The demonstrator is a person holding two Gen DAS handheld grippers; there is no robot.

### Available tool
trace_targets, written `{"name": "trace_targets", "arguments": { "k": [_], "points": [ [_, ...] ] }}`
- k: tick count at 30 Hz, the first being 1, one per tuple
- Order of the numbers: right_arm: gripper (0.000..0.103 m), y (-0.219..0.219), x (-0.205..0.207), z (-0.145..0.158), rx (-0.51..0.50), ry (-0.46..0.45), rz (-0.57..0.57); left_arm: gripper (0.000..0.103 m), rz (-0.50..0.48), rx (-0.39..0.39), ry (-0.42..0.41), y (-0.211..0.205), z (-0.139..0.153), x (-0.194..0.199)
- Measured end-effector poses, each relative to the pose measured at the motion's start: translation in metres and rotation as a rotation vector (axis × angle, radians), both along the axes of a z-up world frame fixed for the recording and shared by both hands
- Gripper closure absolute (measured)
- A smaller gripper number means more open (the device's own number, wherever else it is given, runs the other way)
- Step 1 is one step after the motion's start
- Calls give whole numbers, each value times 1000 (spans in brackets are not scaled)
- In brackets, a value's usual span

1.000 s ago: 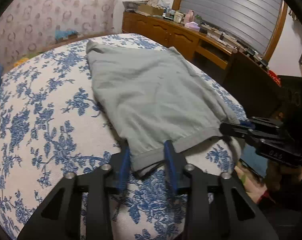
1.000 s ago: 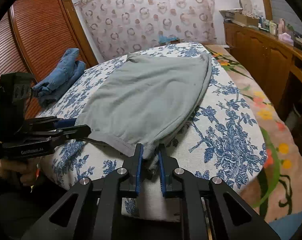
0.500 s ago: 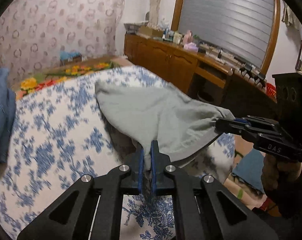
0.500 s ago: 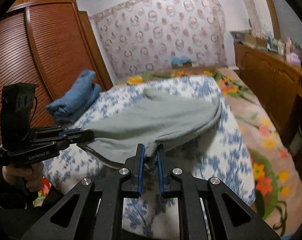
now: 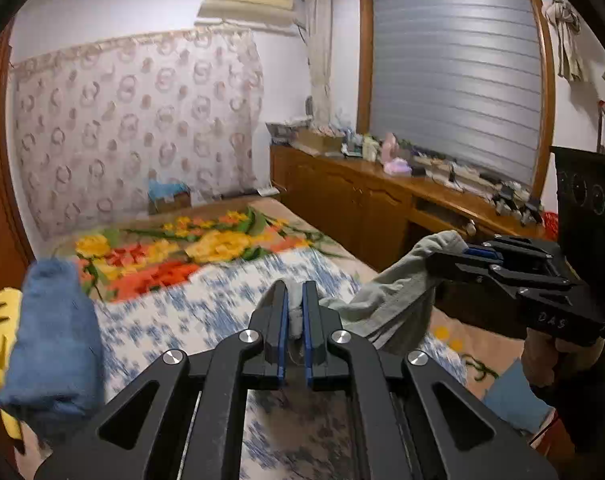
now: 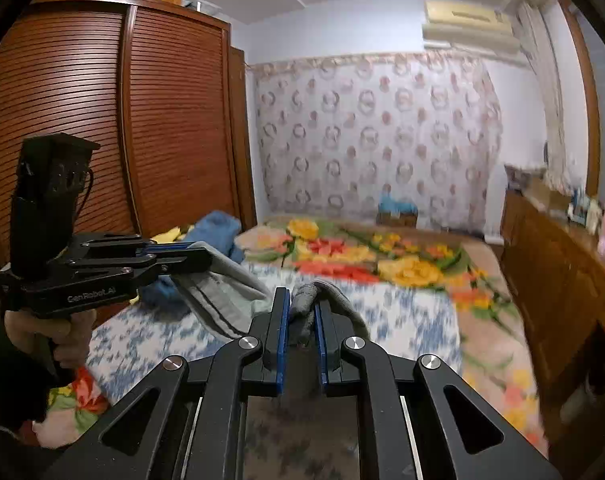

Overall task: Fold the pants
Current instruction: 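Grasp the hem with the left tool while the right tool lifts the sweatshirt, then lift the grey-green garment with both tools and fold it over onto itself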

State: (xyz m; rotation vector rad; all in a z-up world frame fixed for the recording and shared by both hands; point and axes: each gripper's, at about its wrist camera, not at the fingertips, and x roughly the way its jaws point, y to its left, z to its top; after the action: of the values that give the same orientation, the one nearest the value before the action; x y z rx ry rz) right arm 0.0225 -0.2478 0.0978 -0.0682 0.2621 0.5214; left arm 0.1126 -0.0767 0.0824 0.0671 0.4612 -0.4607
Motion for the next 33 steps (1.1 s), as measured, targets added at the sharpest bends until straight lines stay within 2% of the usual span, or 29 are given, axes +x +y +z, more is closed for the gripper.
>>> {"name": "trace_targets", "arguments": {
  "k": [6, 8, 12, 14, 16, 20, 28, 33],
  "points": [
    [91, 21, 47, 24, -22, -22, -3, 96, 73, 31, -41, 18, 20, 35],
    [91, 33, 69, 24, -37, -27, -12, 96, 108, 70, -69, 23, 24, 50],
    [91, 58, 117, 29, -37, -32, -41, 96, 161, 76, -96, 34, 36, 87],
    [91, 69, 132, 31, -37, -29, -66, 96, 178, 78, -99, 40, 40, 95],
    [91, 75, 129, 25, -34, -19, -84, 96, 180, 70, -90, 44, 38, 96],
    [91, 93, 121, 2, -71, 7, -50, 96, 178, 78, -49, 50, 14, 82],
    [91, 112, 107, -69, -119, 174, 43, 96, 165, 60, 100, 58, -71, 39],
    [91, 120, 103, -82, -137, 204, 69, 96, 165, 33, 133, 54, -86, 23]
  ]
}}
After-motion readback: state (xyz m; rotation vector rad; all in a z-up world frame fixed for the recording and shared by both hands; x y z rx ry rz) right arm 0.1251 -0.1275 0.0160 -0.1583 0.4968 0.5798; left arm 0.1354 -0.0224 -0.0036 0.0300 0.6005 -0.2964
